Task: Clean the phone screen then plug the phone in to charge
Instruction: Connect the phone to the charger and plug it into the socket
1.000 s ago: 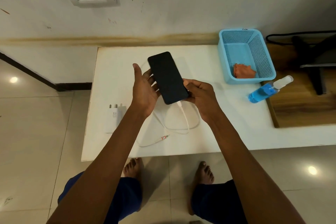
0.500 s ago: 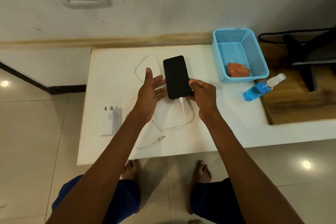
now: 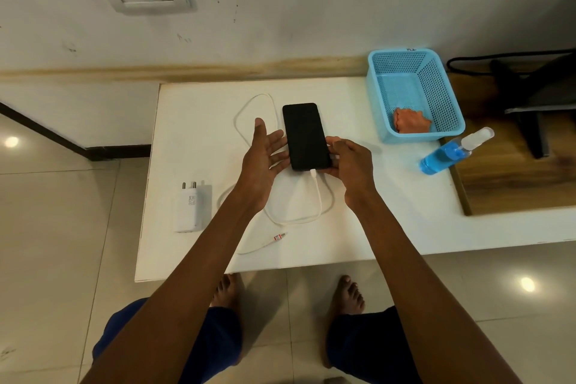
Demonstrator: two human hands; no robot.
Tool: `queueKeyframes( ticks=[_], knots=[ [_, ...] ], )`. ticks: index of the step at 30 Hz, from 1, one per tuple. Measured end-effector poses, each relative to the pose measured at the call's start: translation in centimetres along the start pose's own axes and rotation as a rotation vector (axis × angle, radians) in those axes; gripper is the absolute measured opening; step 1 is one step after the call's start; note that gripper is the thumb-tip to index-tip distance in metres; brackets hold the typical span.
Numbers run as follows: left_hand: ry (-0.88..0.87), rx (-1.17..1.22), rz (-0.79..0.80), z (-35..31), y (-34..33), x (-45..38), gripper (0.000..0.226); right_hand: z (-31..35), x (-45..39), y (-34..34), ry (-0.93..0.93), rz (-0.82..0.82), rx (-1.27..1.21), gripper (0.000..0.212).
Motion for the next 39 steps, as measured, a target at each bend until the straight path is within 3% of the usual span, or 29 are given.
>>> queueKeyframes(
  ticks=[17,32,36,39],
  knots=[
    [0.024,-0.057,-0.003,0.2,0.2,-0.2,0.068,-0.6,-0.7,0.9,-0.05,-0.02,0.089,0.029],
    [0.013,-0.076,0.048,0.2,0.2,0.5,0.068,-0.9,0.3,1.3,-0.125,0.012,-0.108,0.048],
    [-0.083,-0.134,0.035,-1.8,2.1,1.5,0.052,1.0,0.8,1.4,0.005,-0.006,-0.113,0.043],
    [-0.179,-0.2,-0.009,-4.2,4.5,3.3,0.038,2.8,1.5,-0.6,0.142,0.103,-0.046,0.044]
  ],
)
Point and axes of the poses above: each hand's wrist, its own x-axis away from the middle knuckle, its own y-axis out of the back of the hand, z = x × y, the point moved 9 cm from there along -x, towards the middle knuckle, and after that the axes turned 14 degrees about z, right-handed, at the moved point
